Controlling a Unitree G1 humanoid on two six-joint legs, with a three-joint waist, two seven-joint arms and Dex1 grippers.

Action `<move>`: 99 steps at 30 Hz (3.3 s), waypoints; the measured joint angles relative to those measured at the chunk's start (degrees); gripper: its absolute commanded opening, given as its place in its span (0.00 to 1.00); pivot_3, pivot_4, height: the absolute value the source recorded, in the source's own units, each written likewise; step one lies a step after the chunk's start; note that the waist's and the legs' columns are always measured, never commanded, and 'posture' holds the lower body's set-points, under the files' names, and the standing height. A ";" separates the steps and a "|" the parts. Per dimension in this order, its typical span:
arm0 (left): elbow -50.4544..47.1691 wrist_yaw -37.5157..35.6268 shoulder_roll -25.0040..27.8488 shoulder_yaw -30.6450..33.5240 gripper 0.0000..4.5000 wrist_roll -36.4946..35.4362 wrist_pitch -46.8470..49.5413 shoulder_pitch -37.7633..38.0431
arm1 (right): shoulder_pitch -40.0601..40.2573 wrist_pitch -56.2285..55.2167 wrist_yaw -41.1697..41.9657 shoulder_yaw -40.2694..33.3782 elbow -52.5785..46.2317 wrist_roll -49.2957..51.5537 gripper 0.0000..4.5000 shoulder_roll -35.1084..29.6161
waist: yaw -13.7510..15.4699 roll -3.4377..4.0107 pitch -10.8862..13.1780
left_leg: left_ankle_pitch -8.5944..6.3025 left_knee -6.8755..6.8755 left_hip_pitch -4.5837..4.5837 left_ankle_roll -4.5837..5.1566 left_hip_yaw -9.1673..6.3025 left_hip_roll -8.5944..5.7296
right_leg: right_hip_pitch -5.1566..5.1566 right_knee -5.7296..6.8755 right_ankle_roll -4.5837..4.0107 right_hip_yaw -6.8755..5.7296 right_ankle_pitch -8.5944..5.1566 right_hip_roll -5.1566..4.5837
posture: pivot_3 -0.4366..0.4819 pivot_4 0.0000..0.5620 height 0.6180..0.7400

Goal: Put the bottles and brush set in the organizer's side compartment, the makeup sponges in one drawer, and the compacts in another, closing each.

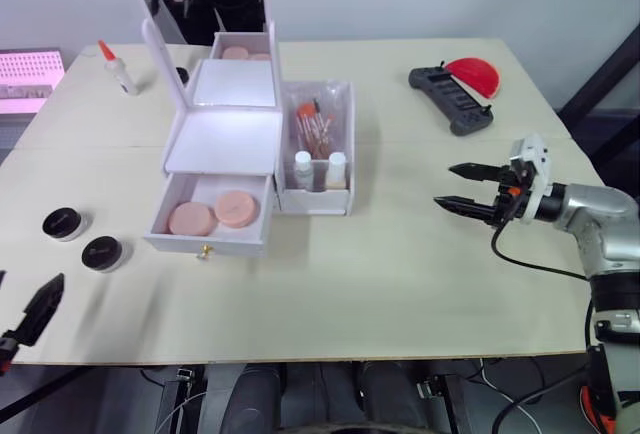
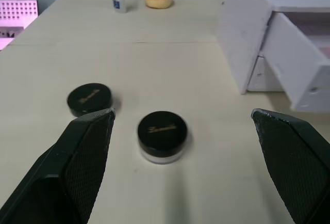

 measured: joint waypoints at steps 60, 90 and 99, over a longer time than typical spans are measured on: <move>15.83 15.38 2.59 -42.80 0.01 15.85 -2.50 -37.62 | -6.21 8.54 -1.06 7.67 -19.25 3.90 1.00 0.88 | 1.96 -0.12 -0.08 | 0.01 0.31 -0.08 0.02 0.26 0.04 | 0.08 0.00 0.19 0.08 0.14 0.03 | 0.48 0.27 1.00; 3.43 13.28 6.01 -32.42 0.43 6.32 0.83 -21.51 | -7.38 3.51 -7.42 4.22 -0.76 -0.01 1.00 3.89 | 1.45 -0.10 -0.06 | 0.00 0.23 -0.07 0.02 0.30 0.13 | 0.00 -0.04 0.18 0.09 0.14 0.07 | 0.48 0.27 1.00; 9.62 9.47 6.08 -8.78 0.99 4.40 -8.14 -5.48 | -6.53 -16.18 -12.00 -4.71 24.83 -4.67 1.00 2.02 | 1.35 -0.10 -0.05 | -0.03 0.20 -0.09 0.03 0.46 0.14 | 0.02 -0.27 0.15 0.11 0.14 0.01 | 0.48 0.27 1.00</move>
